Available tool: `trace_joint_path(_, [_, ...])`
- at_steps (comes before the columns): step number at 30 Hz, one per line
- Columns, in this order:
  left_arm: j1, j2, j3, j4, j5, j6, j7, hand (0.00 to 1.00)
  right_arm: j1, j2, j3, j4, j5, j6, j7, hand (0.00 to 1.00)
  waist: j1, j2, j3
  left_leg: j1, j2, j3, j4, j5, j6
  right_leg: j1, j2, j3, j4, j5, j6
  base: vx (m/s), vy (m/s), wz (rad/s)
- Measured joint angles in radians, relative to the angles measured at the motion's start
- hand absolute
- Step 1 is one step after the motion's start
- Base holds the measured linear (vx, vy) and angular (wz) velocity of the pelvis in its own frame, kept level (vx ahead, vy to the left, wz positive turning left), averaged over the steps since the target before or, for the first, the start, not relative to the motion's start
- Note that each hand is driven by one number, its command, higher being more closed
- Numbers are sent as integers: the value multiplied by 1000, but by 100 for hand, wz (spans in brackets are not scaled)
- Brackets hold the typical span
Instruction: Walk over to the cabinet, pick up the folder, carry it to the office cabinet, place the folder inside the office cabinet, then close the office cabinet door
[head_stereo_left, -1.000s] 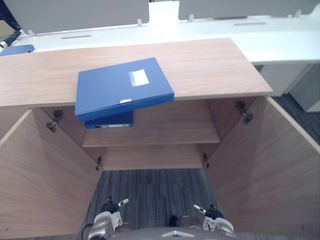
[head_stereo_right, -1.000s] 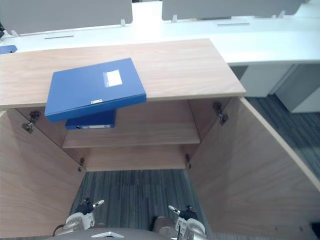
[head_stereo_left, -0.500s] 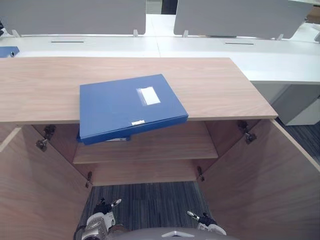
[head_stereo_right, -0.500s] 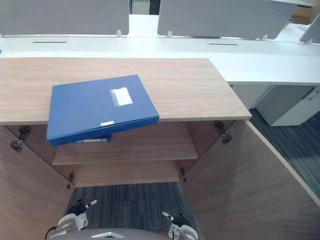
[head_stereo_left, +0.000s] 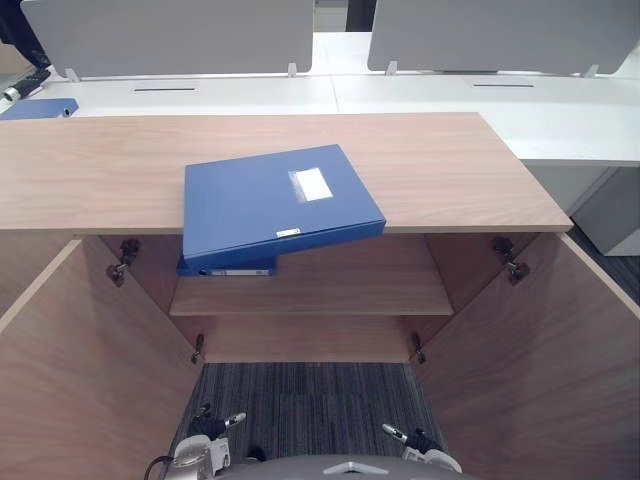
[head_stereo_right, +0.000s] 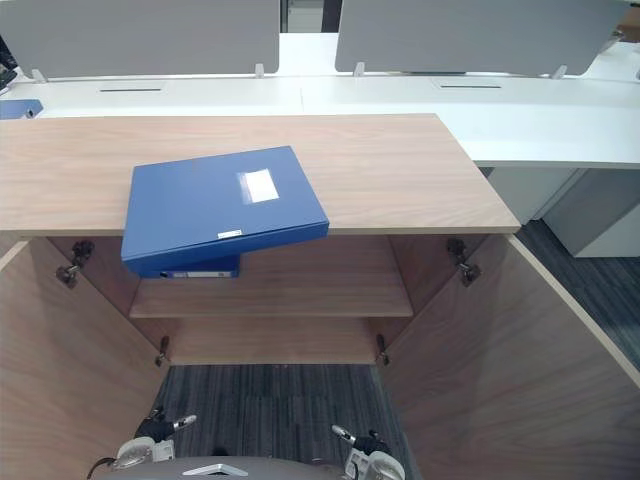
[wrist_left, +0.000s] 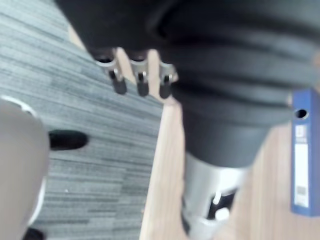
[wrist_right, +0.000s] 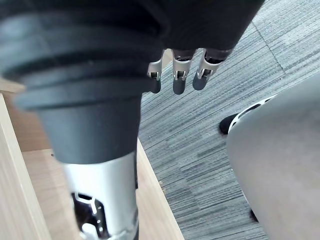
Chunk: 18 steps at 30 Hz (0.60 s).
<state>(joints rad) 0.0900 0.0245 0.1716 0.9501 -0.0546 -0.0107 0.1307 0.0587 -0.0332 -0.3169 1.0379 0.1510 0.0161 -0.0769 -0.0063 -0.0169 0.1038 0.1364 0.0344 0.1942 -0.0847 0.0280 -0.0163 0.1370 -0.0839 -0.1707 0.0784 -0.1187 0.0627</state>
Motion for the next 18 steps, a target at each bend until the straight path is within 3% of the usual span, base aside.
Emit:
trace_joint_path(8, [88, 23, -1, -411, 1, -36, 68, 0, 8, -7, 39, -13, 0, -13, -31, 0, 7, 1, 3, -17, -16, -32, 0, 0, 2, -1, -6, 3, -8, -5, 1, -20, 13, 9])
trace_joint_path(18, [138, 36, 1, -838, 112, -85, 162, 0, 27, -4, 80, -52, -1, -16, -35, 0, 25, 2, 4, 4, -15, -59, 6, 2, 12, 46, 0, -2, -26, -2, -3, 70, -19, 6])
